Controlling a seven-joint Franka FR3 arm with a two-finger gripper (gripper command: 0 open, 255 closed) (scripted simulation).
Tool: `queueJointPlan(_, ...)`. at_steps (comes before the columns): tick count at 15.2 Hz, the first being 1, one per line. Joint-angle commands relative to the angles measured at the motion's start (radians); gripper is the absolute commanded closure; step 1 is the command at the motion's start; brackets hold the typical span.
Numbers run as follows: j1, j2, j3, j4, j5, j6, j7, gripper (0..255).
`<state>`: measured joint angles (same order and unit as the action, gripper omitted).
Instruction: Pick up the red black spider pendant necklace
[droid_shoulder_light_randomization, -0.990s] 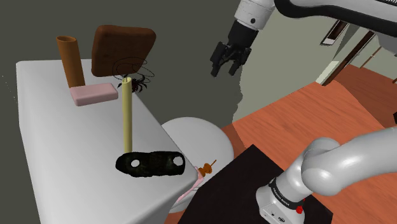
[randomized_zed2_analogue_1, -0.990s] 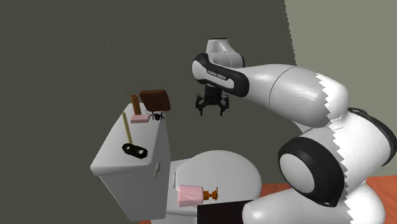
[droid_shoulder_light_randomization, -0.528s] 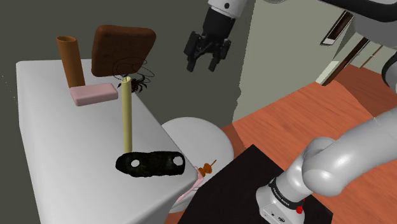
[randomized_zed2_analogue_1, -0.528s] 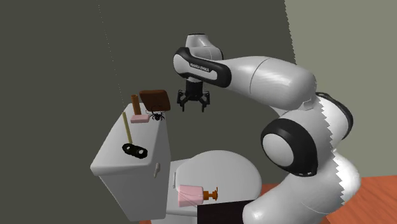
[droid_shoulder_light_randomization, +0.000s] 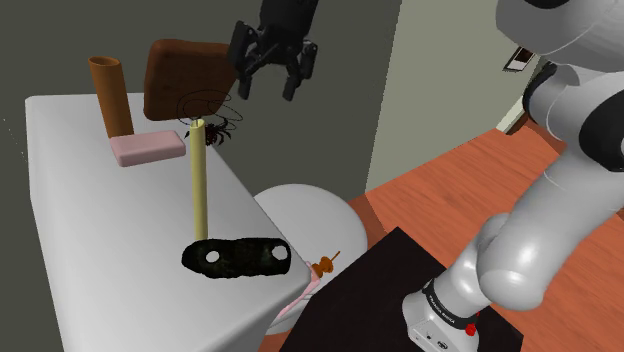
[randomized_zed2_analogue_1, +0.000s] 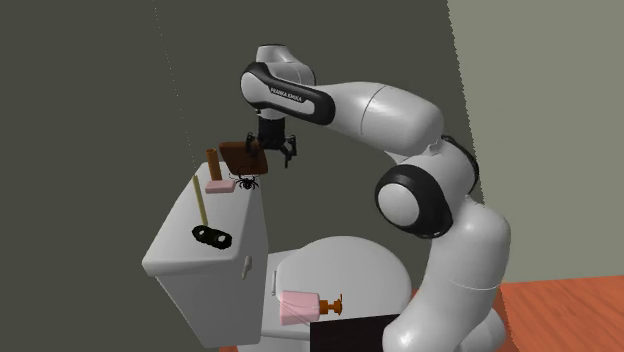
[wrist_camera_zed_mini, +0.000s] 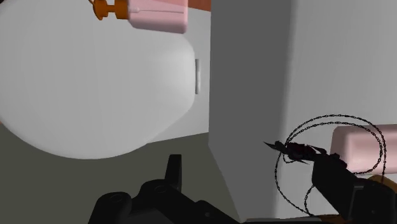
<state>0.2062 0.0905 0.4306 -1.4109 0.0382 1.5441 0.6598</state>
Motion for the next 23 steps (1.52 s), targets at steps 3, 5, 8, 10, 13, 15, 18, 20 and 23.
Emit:
queueJointPlan(3, 0.086, 0.205, 0.038, 0.276, -0.075, -0.089, 0.087, 0)
queueJointPlan(5, 0.133, 0.29, 0.043, 0.404, -0.108, -0.136, 0.113, 0)
queueJointPlan(8, 0.114, 0.255, 0.041, 0.31, -0.091, -0.076, 0.104, 0)
queueJointPlan(10, 0.103, 0.237, 0.041, 0.255, -0.082, -0.039, 0.099, 0)
queueJointPlan(13, 0.097, 0.217, 0.034, 0.191, -0.071, 0.006, 0.092, 0)
queueJointPlan(15, 0.106, 0.22, 0.031, 0.209, -0.072, -0.007, 0.098, 255)
queueJointPlan(18, 0.085, 0.132, 0.036, 0.053, -0.034, 0.07, 0.089, 255)
queueJointPlan(20, 0.08, 0.144, 0.031, 0.064, -0.038, 0.067, 0.078, 255)
queueJointPlan(23, 0.078, 0.129, 0.032, 0.031, -0.033, 0.087, 0.077, 255)
